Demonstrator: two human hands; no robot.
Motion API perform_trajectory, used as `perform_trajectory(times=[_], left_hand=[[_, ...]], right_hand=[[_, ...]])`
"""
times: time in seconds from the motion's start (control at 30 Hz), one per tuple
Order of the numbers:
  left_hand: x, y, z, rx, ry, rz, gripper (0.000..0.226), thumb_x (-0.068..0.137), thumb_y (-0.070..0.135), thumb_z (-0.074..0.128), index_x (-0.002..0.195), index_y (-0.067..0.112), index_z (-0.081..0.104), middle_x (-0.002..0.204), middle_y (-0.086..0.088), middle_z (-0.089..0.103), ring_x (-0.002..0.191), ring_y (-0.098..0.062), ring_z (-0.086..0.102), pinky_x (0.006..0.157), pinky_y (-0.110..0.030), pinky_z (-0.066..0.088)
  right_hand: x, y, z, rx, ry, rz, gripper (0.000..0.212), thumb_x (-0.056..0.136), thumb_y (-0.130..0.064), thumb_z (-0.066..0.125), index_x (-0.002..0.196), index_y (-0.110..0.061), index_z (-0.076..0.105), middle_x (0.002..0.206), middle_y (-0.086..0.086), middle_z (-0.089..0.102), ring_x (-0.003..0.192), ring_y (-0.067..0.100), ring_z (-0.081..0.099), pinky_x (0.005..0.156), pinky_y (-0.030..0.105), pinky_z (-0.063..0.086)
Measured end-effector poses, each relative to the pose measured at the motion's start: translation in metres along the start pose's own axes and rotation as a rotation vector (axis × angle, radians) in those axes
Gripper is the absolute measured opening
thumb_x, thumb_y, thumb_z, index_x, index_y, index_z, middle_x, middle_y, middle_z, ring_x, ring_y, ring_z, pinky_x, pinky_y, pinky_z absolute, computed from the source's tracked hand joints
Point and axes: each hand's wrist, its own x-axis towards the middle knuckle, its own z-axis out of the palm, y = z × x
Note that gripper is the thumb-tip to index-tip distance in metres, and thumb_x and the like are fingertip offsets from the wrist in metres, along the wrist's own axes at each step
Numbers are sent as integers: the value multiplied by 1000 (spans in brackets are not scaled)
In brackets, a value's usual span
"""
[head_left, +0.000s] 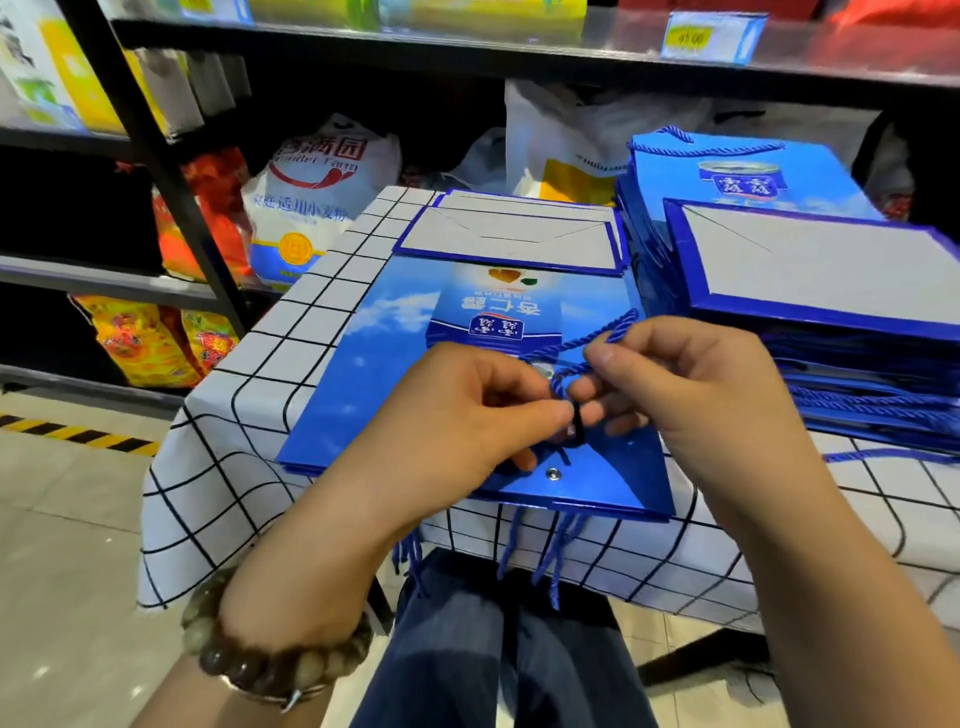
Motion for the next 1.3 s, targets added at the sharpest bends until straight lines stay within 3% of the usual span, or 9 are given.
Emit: perform_trajectory(times=[0.43,0.5,0.57,0.63,0.73,0.97,1.03,1.17,1.3], left_hand=[[-2,-11,6,-73,78,24,28,74,4,71,88,26,59,61,0,67,60,-7,63,62,-16,47],[-3,-12,6,-64,124,42,29,77,2,68,90,26,58,59,-1,66,59,-10,65,56,-16,47],[-3,-13,6,-71,160,60,35,78,-1,66,95,28,57,62,-1,65,59,-13,66,54,-19,50],[-5,-11,6,-53,168,92,44,78,-4,65,100,33,55,65,1,68,61,-10,66,60,-20,52],[-7,-9,10,-46,192,148,47,76,-4,65,102,34,54,68,3,70,63,-7,66,65,-17,52],[-13,-11,10,-132,235,190,39,76,-1,68,93,31,55,67,2,70,62,-12,66,60,-16,51],[-16,-15,6,-30,192,210,37,75,10,72,96,36,56,73,8,70,71,-8,66,68,-15,51],[-24,-24,-15,647,67,286,46,66,47,62,111,42,53,101,29,56,103,8,47,84,-9,39],[-26,-29,-25,759,121,267,45,67,49,57,109,37,60,106,24,57,104,4,45,82,-11,36]], right_hand=[[-8,8,1,94,134,14,15,85,-10,59,71,-5,60,58,2,69,50,11,65,46,16,48],[-9,10,-1,72,195,-18,3,83,-14,61,80,-15,60,61,0,70,51,11,65,48,17,49],[-12,12,-4,-52,255,-117,24,80,-20,67,95,-31,52,67,-4,70,53,10,66,54,18,49],[-16,12,-3,-187,154,-219,38,77,-23,71,101,-42,48,70,-4,68,50,11,63,54,16,47],[-18,17,2,-324,-79,-295,23,75,-27,62,89,-44,60,66,-14,65,52,5,58,53,10,42],[-12,23,-1,-370,-22,-380,12,73,-22,65,73,-34,63,75,-5,58,68,-1,52,61,6,37],[-11,24,-4,-418,-45,-430,10,76,-23,65,74,-32,62,84,-10,59,78,-4,54,66,5,37],[-12,24,-18,-637,-159,-503,20,81,-34,51,84,-24,68,83,-18,62,81,0,57,72,14,42],[-12,25,-19,-759,-196,-521,27,82,-37,48,84,-21,70,78,-11,63,78,7,56,69,29,45]])
